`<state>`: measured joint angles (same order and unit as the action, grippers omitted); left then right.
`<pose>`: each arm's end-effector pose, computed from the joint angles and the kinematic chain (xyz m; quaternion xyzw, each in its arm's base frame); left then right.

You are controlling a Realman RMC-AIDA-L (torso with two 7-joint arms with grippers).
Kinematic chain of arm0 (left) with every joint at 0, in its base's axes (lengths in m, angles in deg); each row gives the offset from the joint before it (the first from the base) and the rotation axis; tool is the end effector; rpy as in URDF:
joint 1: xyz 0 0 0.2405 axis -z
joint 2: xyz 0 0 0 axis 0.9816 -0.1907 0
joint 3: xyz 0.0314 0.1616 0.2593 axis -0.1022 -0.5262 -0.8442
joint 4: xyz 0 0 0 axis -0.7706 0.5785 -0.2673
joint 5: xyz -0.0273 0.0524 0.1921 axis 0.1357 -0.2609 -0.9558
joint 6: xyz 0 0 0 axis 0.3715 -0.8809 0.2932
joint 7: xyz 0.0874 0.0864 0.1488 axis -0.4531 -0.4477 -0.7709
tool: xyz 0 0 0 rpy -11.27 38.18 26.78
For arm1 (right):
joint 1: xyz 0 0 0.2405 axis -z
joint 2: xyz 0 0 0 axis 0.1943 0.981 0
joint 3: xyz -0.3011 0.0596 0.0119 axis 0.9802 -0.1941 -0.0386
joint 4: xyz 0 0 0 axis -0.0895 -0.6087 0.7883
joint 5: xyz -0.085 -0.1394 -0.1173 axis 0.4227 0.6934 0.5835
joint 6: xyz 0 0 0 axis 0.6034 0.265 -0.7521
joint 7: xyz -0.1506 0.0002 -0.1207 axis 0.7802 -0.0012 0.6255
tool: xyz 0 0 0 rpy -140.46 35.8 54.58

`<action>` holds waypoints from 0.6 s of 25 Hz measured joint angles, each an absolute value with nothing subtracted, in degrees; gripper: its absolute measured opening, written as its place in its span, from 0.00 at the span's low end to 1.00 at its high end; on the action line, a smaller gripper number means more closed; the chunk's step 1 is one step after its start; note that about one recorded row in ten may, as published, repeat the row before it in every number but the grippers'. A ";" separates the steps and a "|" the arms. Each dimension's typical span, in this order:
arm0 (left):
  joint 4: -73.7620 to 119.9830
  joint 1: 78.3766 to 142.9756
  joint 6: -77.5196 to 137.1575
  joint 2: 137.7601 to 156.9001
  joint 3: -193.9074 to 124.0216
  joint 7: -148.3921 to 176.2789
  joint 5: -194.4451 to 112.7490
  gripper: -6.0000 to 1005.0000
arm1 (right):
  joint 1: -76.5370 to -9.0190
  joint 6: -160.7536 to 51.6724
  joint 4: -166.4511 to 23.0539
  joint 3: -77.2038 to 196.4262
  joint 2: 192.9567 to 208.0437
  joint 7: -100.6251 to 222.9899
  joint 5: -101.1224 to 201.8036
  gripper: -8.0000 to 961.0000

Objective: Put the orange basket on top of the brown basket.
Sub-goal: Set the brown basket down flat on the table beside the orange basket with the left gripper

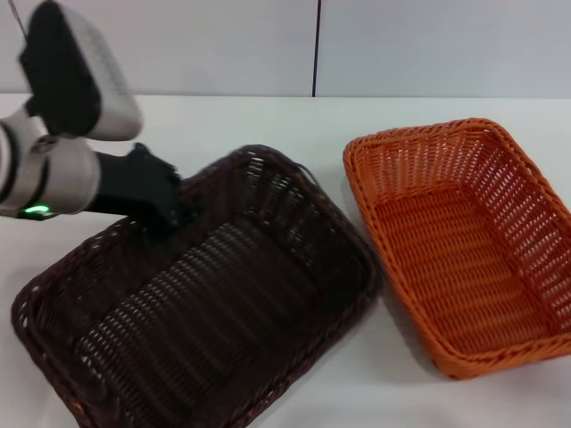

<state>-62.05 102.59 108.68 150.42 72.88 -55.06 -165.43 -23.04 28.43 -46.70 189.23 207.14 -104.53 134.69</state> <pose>-0.2418 0.3989 -0.0394 -0.9595 -0.0675 0.0732 0.2637 0.4016 0.3224 0.0040 -0.4946 0.3083 0.2868 0.7603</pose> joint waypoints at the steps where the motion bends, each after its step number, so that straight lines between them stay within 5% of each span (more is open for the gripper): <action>1: -62.05 102.59 108.68 150.42 72.88 -55.06 -165.43 0.24 | -23.04 28.45 -46.58 189.26 207.14 -104.45 134.69 0.71; 15: -54.01 106.49 103.76 150.49 72.63 -63.84 -155.96 0.21 | -22.96 28.92 -46.31 189.80 207.20 -104.13 134.60 0.71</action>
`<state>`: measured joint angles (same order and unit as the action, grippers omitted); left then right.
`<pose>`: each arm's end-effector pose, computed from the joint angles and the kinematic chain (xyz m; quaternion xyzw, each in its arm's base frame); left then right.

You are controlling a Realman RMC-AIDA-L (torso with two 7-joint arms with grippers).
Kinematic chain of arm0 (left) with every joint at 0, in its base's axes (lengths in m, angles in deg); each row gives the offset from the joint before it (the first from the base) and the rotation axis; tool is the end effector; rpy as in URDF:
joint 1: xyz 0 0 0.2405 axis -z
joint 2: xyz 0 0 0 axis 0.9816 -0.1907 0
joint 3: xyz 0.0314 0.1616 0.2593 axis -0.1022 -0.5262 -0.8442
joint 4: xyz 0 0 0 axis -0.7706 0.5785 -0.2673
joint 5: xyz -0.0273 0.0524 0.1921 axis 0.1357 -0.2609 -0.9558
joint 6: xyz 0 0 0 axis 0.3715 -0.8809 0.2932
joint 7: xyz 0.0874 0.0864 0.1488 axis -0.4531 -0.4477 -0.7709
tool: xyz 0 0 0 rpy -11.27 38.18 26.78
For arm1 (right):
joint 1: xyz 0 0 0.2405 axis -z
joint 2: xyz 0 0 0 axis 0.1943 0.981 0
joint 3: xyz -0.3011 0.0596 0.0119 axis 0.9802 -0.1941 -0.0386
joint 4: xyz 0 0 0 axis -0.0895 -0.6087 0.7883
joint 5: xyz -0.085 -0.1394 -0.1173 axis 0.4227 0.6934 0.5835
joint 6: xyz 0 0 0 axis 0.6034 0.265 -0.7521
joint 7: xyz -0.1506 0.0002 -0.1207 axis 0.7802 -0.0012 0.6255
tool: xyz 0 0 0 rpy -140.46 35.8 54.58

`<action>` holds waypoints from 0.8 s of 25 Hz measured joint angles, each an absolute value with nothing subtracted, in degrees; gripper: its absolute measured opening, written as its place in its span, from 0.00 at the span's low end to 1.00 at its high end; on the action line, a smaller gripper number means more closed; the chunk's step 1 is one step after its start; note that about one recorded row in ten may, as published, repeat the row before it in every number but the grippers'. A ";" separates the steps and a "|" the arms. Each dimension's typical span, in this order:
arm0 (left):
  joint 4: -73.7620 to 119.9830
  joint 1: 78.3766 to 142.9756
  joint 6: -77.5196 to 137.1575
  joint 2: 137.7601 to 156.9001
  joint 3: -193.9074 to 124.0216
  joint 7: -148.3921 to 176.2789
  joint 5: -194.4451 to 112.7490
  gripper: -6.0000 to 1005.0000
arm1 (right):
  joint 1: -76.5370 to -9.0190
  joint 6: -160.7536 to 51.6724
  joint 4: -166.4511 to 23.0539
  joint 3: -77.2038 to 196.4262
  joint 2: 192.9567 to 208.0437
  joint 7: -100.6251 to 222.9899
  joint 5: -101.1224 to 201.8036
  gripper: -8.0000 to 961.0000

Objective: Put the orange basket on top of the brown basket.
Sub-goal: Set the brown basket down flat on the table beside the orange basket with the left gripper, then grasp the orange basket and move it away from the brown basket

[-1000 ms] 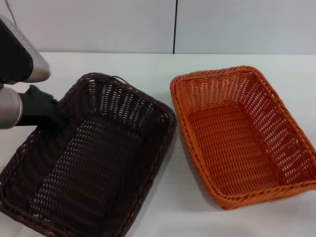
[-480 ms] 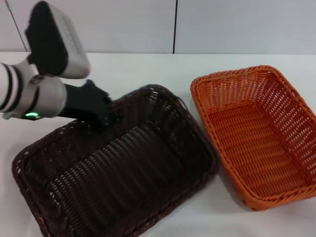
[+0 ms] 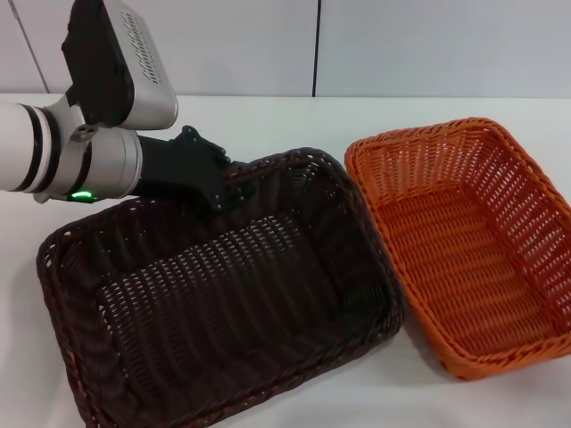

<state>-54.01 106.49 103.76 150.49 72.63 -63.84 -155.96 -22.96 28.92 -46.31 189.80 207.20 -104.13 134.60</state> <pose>-0.2160 0.4150 -0.0600 -0.9690 -0.0230 0.0110 0.2458 0.3986 0.3219 0.0026 -0.4966 0.3051 0.2887 0.7596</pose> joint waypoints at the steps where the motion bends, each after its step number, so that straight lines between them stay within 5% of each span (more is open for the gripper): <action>1: -54.07 106.28 103.77 150.50 72.52 -64.34 -155.16 0.21 | -22.92 28.93 -46.34 189.80 207.19 -104.11 134.55 0.71; 3: -54.11 106.11 103.98 150.51 72.40 -65.04 -153.98 0.20 | -22.88 28.92 -46.46 189.80 207.14 -104.10 134.54 0.71; 11: -59.55 104.21 98.81 150.64 71.87 -65.45 -149.28 0.58 | -23.24 29.99 -46.46 189.79 206.95 -104.01 134.63 0.71; 13: -63.04 102.22 90.73 150.75 70.36 -65.65 -146.48 0.68 | -23.24 31.34 -45.80 189.84 206.96 -104.02 134.90 0.71; 20: -69.07 94.04 34.90 150.49 47.21 -74.12 -136.27 0.80 | -27.44 35.71 -41.70 188.91 206.13 -104.29 139.11 0.71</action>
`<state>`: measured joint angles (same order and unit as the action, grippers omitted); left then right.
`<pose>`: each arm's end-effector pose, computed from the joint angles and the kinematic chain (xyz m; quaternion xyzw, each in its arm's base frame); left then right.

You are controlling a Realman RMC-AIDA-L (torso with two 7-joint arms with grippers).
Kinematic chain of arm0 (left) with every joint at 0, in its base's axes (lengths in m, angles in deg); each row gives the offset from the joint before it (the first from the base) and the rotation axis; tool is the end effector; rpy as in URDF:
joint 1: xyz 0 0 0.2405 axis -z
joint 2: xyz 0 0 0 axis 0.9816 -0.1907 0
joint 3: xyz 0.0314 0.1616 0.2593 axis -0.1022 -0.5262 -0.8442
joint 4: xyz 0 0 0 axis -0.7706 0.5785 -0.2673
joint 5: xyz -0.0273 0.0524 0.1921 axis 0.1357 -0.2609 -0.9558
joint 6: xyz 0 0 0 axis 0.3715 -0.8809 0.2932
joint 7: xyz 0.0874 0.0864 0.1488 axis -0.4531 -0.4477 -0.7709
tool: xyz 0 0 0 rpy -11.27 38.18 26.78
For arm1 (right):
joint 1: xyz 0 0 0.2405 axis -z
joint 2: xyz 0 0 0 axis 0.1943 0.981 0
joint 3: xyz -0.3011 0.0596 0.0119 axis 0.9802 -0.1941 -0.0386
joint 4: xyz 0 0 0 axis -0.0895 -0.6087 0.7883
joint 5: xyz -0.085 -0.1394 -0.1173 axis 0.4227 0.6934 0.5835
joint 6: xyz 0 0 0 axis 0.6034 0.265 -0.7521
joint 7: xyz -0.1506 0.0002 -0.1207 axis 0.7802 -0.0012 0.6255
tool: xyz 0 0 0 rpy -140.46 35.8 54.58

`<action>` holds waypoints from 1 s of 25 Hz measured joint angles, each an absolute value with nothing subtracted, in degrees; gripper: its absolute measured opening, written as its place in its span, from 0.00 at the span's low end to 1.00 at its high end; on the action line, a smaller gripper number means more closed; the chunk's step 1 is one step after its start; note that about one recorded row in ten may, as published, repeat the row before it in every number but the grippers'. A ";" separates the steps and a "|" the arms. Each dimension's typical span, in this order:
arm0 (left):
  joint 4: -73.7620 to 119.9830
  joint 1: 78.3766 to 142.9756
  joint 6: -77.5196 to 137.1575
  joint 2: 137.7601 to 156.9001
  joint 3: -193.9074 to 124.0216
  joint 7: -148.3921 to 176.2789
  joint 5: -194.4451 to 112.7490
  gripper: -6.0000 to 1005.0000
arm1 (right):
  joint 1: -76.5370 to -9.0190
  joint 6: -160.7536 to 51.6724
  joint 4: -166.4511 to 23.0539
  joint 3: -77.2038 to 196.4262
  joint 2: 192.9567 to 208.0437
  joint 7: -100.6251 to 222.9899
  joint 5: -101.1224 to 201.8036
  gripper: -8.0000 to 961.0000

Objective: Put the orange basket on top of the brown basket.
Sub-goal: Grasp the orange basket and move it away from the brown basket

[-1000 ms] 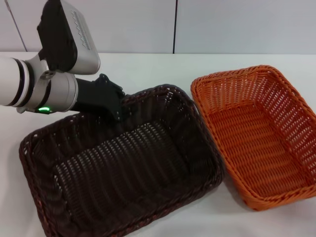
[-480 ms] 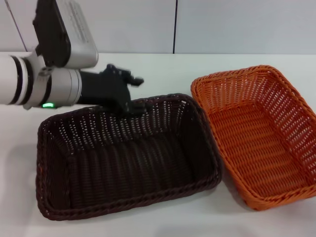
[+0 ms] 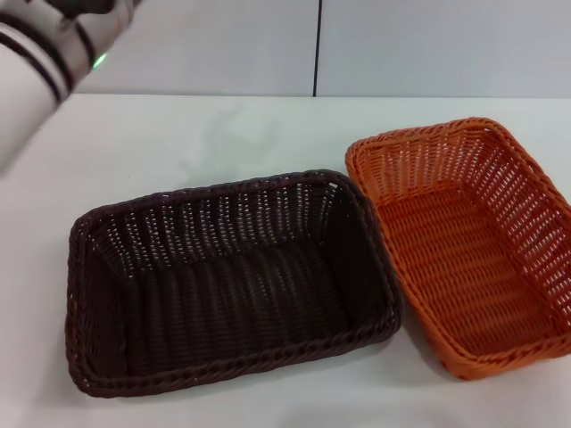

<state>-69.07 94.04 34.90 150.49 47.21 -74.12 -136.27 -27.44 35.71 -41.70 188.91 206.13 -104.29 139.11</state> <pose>-0.1198 0.4316 0.0292 -0.7554 0.0479 -0.1968 0.6231 0.3362 0.3545 0.0234 -0.4921 0.2278 0.3839 0.7474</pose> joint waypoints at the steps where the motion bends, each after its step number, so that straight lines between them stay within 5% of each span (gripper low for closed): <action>1: -67.20 94.37 24.64 150.48 43.21 -72.75 -138.60 0.81 | -28.75 35.72 -41.36 188.55 205.78 -104.44 139.72 0.71; 4: -59.08 95.20 -1.56 150.57 35.64 -61.50 -151.22 0.81 | -33.08 33.60 -39.82 186.93 204.17 -105.07 143.22 0.71; 6: -54.10 94.26 -16.06 150.59 33.25 -49.65 -159.77 0.81 | -35.28 29.06 -36.86 186.02 202.37 -105.22 146.45 0.71; 7: -54.10 94.26 -16.06 150.59 33.25 -49.65 -159.77 0.81 | -36.43 22.18 -32.13 184.94 200.09 -105.27 149.98 0.71; 8: -51.50 92.14 -23.93 150.73 32.39 -41.76 -163.44 0.81 | -36.43 22.18 -32.13 184.94 200.09 -105.27 149.98 0.71; 12: -45.85 88.18 -28.27 150.85 32.07 -34.74 -163.69 0.81 | -35.50 0.02 -16.10 179.16 194.10 -105.32 160.18 0.71; 15: -33.72 84.31 -29.19 150.87 32.45 -26.32 -160.54 0.81 | -33.02 -22.37 -2.20 170.67 192.58 -105.31 169.00 0.71; 20: -22.94 83.34 -29.40 150.86 32.42 -16.59 -155.05 0.81 | -31.70 -66.69 17.94 152.31 196.37 -102.87 176.53 0.71; 25: -15.96 83.13 -30.65 151.02 32.10 -12.76 -152.90 0.81 | -38.83 -111.56 31.83 129.87 203.13 -89.50 175.55 0.71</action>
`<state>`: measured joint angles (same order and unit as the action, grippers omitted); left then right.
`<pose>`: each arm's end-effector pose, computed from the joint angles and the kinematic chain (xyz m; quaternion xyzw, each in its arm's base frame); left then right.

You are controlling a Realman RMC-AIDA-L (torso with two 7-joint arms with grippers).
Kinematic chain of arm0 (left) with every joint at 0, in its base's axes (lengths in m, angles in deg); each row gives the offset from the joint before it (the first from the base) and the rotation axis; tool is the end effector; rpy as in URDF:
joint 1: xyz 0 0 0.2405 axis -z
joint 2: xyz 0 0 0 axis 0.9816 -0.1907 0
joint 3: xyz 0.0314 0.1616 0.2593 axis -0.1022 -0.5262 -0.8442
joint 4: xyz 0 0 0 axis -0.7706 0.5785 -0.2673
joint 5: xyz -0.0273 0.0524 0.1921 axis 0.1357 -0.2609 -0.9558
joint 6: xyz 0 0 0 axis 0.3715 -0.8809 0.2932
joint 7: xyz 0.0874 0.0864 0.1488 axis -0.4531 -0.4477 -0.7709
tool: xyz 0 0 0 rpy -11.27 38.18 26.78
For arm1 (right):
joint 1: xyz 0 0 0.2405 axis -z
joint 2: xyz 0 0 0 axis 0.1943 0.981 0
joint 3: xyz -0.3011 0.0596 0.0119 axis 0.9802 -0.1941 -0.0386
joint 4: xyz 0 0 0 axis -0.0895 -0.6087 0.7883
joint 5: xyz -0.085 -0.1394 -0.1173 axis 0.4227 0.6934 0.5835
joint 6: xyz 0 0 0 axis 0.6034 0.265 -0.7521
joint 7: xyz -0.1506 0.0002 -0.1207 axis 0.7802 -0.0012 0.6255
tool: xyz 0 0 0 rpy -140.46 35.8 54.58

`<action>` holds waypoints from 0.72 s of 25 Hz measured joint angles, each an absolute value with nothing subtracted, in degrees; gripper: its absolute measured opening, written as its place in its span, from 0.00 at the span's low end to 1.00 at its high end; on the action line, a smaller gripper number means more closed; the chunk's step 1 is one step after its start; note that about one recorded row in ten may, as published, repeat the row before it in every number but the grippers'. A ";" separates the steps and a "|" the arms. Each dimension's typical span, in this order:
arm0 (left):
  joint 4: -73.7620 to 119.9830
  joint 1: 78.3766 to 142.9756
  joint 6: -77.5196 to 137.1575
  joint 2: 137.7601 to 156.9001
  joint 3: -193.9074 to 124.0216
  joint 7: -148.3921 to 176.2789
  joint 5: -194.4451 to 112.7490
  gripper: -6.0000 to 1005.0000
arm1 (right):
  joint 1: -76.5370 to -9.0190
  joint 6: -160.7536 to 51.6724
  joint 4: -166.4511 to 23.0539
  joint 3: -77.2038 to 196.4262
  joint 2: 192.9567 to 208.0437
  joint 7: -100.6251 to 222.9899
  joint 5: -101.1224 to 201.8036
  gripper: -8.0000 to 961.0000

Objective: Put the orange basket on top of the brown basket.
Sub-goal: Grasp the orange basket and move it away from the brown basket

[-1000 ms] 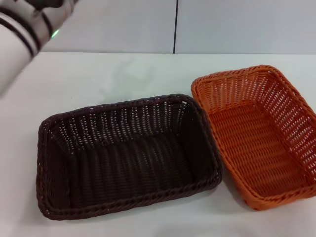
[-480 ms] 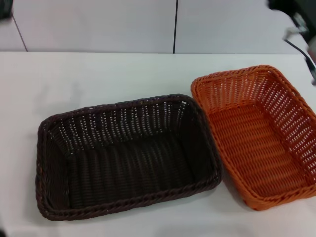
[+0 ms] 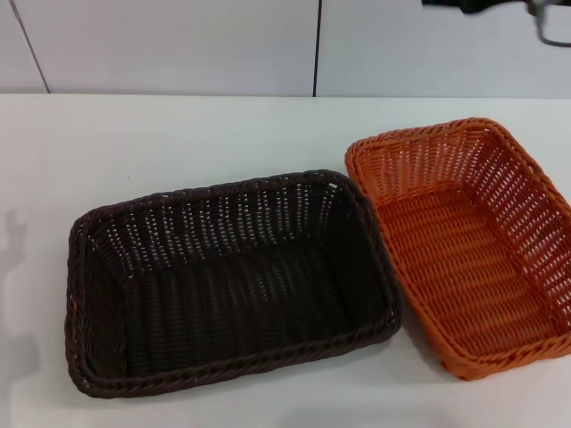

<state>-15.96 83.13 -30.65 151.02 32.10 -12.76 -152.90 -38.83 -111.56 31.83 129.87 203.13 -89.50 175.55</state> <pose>-0.3923 0.3153 0.0334 -0.5368 -0.1970 -0.2008 0.7954 0.1144 0.4266 0.0473 -0.8865 0.1839 0.1221 0.4066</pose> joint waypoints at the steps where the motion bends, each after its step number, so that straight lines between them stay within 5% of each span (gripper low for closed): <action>1: -15.48 82.88 -30.65 151.02 32.07 -12.22 -152.45 0.81 | -40.45 -118.45 33.34 126.07 204.20 -86.93 175.48 0.71; 3: -14.81 82.59 -30.61 151.02 32.05 -11.62 -151.25 0.81 | -44.27 -132.67 35.47 118.80 205.12 -82.55 174.94 0.71; 7: -13.11 82.69 -30.44 151.01 31.91 -9.87 -148.50 0.81 | -49.32 -153.84 35.09 113.54 203.60 -76.73 173.26 0.71; 18: -12.84 82.93 -29.53 151.07 31.69 -9.30 -145.54 0.81 | -48.22 -167.95 33.38 114.06 203.76 -69.72 175.25 0.71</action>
